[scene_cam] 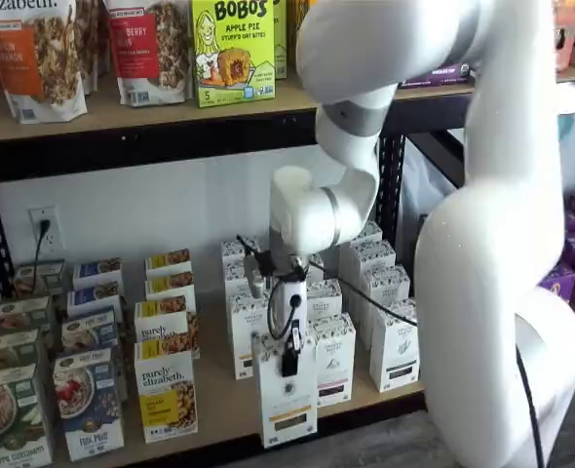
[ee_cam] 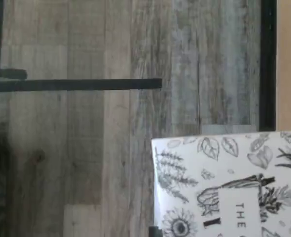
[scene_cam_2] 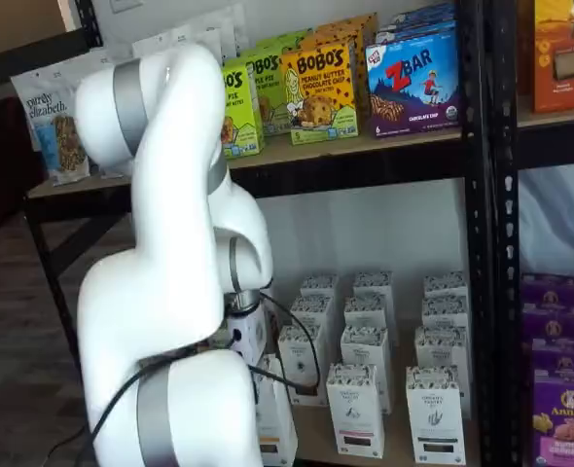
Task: Pick up the white box with a yellow strip in the middle, on the bottom shelf, the fourth box from the left
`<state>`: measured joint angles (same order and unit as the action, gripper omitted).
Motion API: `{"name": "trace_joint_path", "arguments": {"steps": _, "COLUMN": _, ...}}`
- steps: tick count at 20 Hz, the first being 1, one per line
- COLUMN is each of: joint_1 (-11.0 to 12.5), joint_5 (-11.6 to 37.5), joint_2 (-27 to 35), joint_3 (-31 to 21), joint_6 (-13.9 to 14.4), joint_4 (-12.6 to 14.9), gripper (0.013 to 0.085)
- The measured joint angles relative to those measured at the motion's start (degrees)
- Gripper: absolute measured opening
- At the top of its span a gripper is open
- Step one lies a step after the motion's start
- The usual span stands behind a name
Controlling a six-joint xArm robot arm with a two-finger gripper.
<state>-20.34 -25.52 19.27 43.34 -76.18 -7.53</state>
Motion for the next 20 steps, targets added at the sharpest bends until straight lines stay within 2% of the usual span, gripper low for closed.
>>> {"name": "trace_joint_path", "arguments": {"steps": 4, "joint_1": -0.19, "joint_5": -1.89, "joint_2": -5.63, "joint_3": -3.15, "joint_6": -0.32, "joint_4": -0.74, "gripper": 0.0490}}
{"name": "trace_joint_path", "arguments": {"steps": 9, "joint_1": -0.97, "joint_5": -6.12, "joint_2": -12.94, "joint_3": -6.28, "joint_6": 3.53, "joint_4": 2.43, "gripper": 0.0490}}
{"name": "trace_joint_path", "arguments": {"steps": 11, "joint_1": -1.48, "joint_5": -8.42, "joint_2": -15.99, "joint_3": -7.24, "joint_6": 4.53, "joint_4": 2.86, "gripper": 0.0490}}
{"name": "trace_joint_path", "arguments": {"steps": 15, "joint_1": -2.32, "joint_5": -11.01, "joint_2": -20.67, "joint_3": -8.70, "joint_6": 5.12, "joint_4": 2.32, "gripper": 0.0490}}
{"name": "trace_joint_path", "arguments": {"steps": 18, "joint_1": -2.63, "joint_5": -13.13, "joint_2": -23.64, "joint_3": -9.27, "joint_6": 3.66, "joint_4": -0.11, "gripper": 0.0490}}
{"name": "trace_joint_path", "arguments": {"steps": 20, "joint_1": -2.76, "joint_5": -14.81, "joint_2": -25.61, "joint_3": -9.48, "joint_6": 3.71, "joint_4": -0.44, "gripper": 0.0490}}
